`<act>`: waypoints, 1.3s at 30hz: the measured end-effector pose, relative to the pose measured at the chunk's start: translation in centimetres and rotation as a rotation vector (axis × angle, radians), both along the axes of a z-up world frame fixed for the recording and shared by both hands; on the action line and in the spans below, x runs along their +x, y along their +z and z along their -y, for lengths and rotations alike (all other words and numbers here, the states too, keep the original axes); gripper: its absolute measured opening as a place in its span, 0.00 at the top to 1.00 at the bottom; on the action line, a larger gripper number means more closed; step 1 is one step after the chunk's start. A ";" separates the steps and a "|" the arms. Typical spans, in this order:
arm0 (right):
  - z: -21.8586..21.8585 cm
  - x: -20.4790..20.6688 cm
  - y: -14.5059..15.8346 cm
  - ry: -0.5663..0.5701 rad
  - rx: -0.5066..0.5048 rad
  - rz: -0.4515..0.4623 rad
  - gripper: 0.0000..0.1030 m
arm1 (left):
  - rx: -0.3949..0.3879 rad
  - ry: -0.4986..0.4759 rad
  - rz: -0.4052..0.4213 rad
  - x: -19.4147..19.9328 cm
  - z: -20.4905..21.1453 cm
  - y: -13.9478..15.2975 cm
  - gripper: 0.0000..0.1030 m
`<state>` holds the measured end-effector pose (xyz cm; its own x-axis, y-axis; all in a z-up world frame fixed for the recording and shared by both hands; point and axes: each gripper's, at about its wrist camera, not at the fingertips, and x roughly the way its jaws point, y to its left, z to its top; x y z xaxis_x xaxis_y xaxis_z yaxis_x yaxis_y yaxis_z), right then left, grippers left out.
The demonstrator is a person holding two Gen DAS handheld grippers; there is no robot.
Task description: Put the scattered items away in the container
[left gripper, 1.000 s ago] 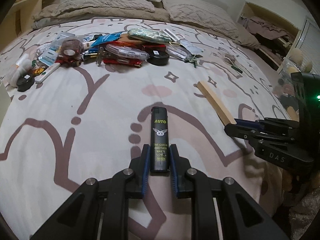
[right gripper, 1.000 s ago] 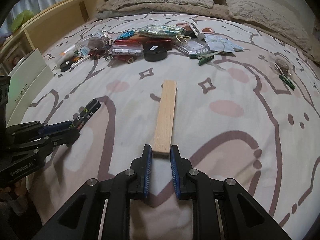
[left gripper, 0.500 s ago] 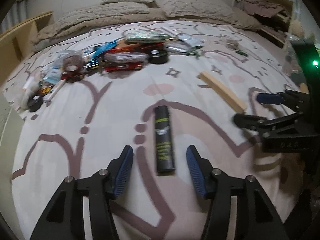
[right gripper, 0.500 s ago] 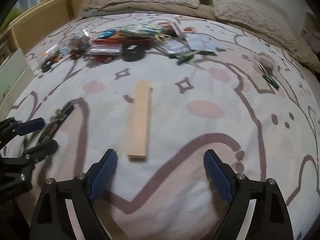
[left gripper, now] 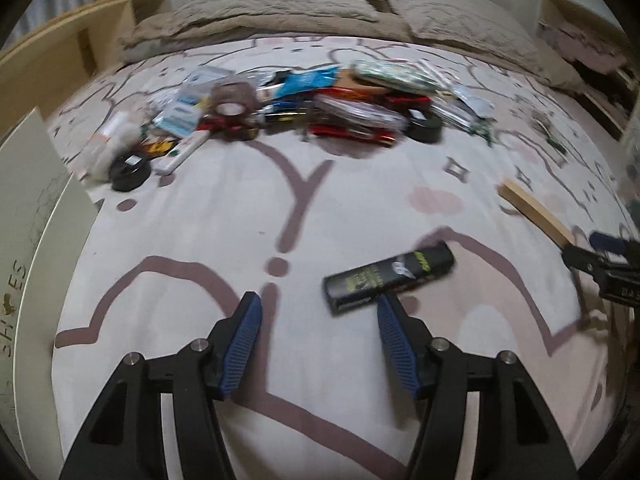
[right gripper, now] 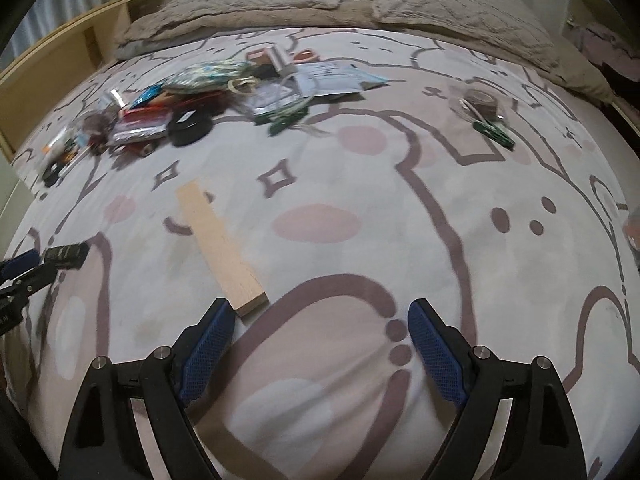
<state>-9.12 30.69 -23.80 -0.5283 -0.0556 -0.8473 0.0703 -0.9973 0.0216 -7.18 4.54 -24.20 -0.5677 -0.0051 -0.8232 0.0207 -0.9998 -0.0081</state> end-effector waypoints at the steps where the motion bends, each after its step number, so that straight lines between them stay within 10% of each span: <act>1: -0.2 -0.2 0.0 -0.008 -0.003 0.000 0.14 | 0.001 0.012 -0.001 -0.2 0.3 0.0 0.41; 12: -2.3 -2.5 -0.6 -0.086 0.002 -0.015 0.04 | -0.020 0.053 -0.006 -1.5 1.3 -0.4 0.41; 19: -3.6 -3.8 -0.8 -0.129 -0.012 -0.028 0.02 | 0.023 -0.041 0.033 -0.9 -0.4 -0.7 0.12; 39: -5.3 -6.4 -1.3 -0.156 -0.044 -0.038 0.00 | 0.039 -0.166 -0.024 -2.5 -3.3 -1.0 0.09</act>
<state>-15.49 35.94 -25.13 -0.5651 -0.0066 -0.8250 -0.0839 -0.9943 0.0654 -9.70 7.88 -25.20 -0.5775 0.1216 -0.8073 -0.1449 -0.9884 -0.0453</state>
